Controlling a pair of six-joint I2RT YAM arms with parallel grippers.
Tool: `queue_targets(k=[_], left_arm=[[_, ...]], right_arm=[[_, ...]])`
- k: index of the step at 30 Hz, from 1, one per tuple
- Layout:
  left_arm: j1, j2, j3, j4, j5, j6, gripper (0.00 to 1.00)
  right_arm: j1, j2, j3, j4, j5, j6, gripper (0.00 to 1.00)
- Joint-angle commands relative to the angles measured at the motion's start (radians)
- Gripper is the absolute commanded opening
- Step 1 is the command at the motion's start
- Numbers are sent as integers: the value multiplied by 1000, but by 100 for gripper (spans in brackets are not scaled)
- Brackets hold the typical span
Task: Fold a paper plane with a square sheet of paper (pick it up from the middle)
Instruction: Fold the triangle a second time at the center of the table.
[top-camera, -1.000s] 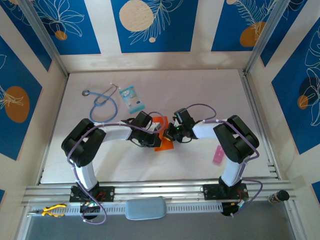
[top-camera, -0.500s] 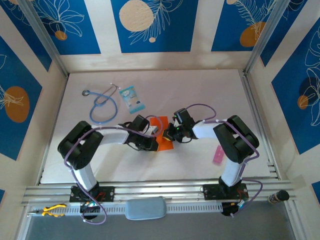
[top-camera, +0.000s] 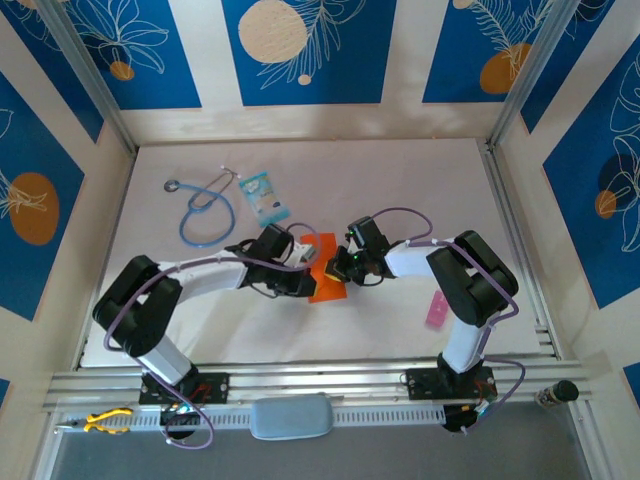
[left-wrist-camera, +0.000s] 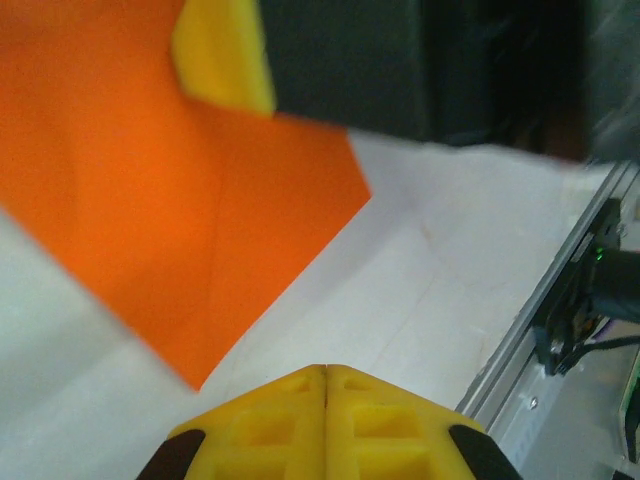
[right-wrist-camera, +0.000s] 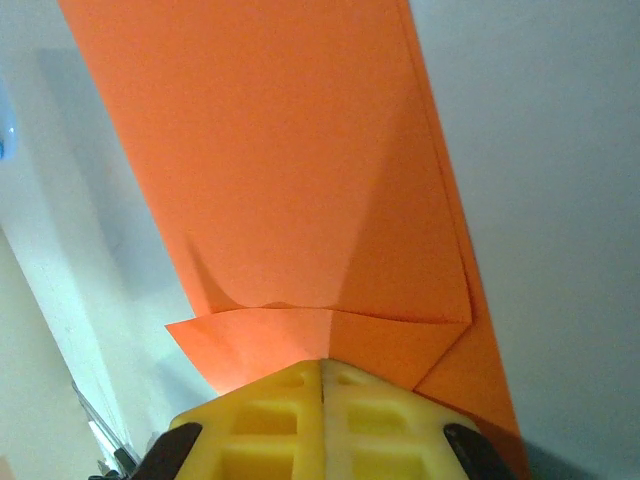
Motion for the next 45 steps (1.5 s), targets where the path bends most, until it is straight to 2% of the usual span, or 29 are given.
queue_targets(k=[1,5,12,21,33,39,45], left_arm=[[5,62,71,-32,-5,20,3],[7,133,101,-28,-55,27,1],[8,204,77,-39,-74,55,0],[7,139,-67,-47,-63,54,0],[8,50,-98,-97,-35,64,2],[11,-19,-53,-47,6,26,1],[23,75,24,-30,-34,20,0]], right_arm=[[-4,10,-28,-119,43,-4,0],[-3,9,-27,-120,41,-3,0],[-2,6,-27,-124,43,-7,0],[-4,7,-27,-127,47,-9,0],[-6,4,-40,-119,45,-8,0],[-6,-1,-42,-118,48,-5,0],[-4,3,-38,-111,45,-2,0]])
